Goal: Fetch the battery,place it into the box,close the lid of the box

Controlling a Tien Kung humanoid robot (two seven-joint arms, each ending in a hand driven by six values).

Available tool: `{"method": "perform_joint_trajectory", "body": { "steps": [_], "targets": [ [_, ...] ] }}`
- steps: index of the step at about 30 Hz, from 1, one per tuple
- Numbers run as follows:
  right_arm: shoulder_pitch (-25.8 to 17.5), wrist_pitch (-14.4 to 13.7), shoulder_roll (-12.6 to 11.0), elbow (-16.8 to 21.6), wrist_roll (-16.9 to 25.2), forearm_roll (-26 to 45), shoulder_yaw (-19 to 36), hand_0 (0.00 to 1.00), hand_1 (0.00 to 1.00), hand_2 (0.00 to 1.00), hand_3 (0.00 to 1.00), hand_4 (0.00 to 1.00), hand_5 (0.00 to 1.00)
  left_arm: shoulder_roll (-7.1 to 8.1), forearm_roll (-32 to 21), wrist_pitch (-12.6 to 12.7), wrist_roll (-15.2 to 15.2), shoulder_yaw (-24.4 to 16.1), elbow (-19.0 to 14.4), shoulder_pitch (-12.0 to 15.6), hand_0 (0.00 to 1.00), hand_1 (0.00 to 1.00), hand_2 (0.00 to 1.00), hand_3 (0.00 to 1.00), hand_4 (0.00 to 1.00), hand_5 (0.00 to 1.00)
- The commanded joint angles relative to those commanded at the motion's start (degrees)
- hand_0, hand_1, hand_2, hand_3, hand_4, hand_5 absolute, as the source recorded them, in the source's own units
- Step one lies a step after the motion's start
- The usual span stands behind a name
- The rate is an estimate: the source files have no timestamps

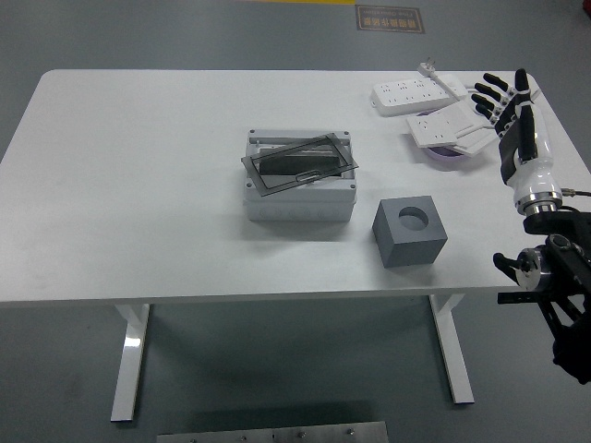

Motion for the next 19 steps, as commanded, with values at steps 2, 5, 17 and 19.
{"method": "perform_joint_trajectory", "body": {
  "steps": [2, 5, 17, 19],
  "targets": [
    [0.01, 0.02, -0.03, 0.05, 0.0, 0.06, -0.03, 0.862, 0.759, 0.749, 0.75, 0.998, 0.998, 0.0, 0.03, -0.03, 0.03, -0.04, 0.0, 0.07, 0.537, 0.716, 0.62, 0.547, 0.24, 0.002],
    [0.05, 0.05, -0.11, 0.13, -0.01, 0.11, 0.0, 0.862, 0.759, 0.749, 0.75, 0.998, 0.998, -0.06, 0.04, -0.14, 0.1, -0.07, -0.01, 0.12, 0.537, 0.716, 0.62, 0.547, 0.24, 0.002],
    [0.05, 0.12, -0.33, 0.63, -0.06, 0.06, 0.01, 0.854, 0.759, 0.751, 0.747, 0.998, 0.998, -0.17, 0.14, -0.39, 0.17, -0.21, 0.01, 0.17, 0.536, 0.714, 0.619, 0.546, 0.239, 0.002],
    [0.08, 0.14, -0.39, 0.75, -0.07, 0.03, 0.0, 0.854, 0.759, 0.751, 0.747, 0.998, 0.998, -0.19, 0.16, -0.41, 0.17, -0.22, 0.01, 0.19, 0.536, 0.714, 0.619, 0.546, 0.239, 0.002]
  ]
}}
